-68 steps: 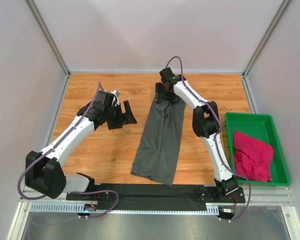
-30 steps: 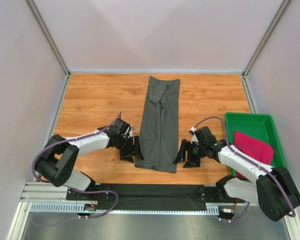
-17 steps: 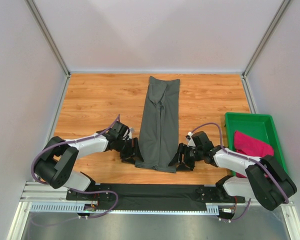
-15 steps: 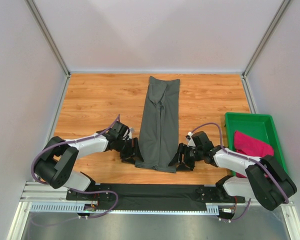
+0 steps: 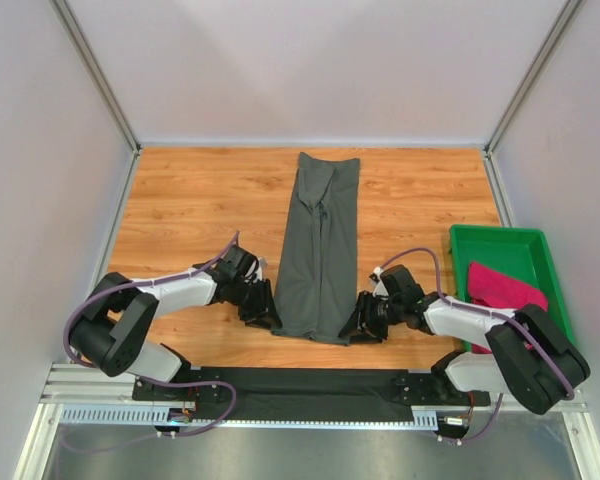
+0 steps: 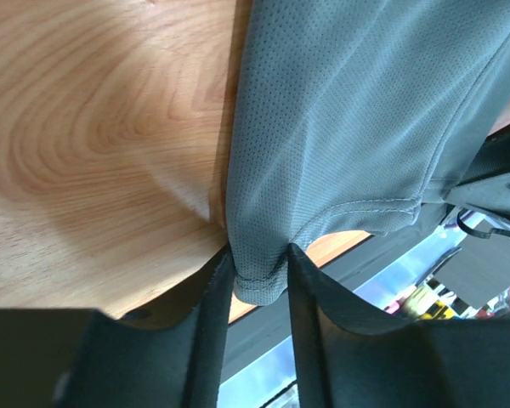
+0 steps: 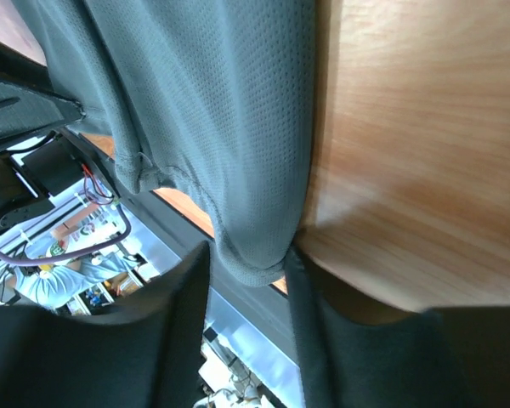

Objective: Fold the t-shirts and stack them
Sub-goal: Fold the tshirt

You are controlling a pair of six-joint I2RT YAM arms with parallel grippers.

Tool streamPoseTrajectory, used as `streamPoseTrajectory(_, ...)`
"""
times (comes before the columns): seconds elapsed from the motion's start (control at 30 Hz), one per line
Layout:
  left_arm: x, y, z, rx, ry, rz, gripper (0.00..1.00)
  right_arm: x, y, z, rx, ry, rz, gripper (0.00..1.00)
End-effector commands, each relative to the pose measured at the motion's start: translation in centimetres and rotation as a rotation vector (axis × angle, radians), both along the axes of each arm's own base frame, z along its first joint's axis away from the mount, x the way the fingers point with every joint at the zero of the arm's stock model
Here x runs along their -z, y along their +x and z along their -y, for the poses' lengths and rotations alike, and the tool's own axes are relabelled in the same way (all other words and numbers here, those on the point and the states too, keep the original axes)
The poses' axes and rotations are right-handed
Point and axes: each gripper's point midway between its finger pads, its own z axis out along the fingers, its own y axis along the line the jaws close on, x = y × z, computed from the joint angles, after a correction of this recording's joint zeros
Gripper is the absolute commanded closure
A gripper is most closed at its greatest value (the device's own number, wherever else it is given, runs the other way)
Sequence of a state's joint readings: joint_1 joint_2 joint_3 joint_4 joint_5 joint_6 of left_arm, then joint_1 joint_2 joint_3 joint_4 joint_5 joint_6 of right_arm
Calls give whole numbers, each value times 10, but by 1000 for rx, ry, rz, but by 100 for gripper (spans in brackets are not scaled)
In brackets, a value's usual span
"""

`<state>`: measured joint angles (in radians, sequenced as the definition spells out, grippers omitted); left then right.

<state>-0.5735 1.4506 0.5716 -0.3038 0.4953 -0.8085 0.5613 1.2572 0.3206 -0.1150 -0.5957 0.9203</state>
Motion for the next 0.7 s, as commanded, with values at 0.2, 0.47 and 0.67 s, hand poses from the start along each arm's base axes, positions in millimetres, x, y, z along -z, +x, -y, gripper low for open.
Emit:
streamPoseTrajectory(0.2,40,-25,-34,-14,177,-69,93,38,-18,23,26,-157,-73,100)
streamPoseTrajectory(0.47,40,-49,-33,-51,114,-100,100,25,-16,31,-2,-187,-4,100)
streamPoseTrajectory(0.67,21,-45,-24,-72,73,-57,100,15,-22,40,-50,-230,11,100)
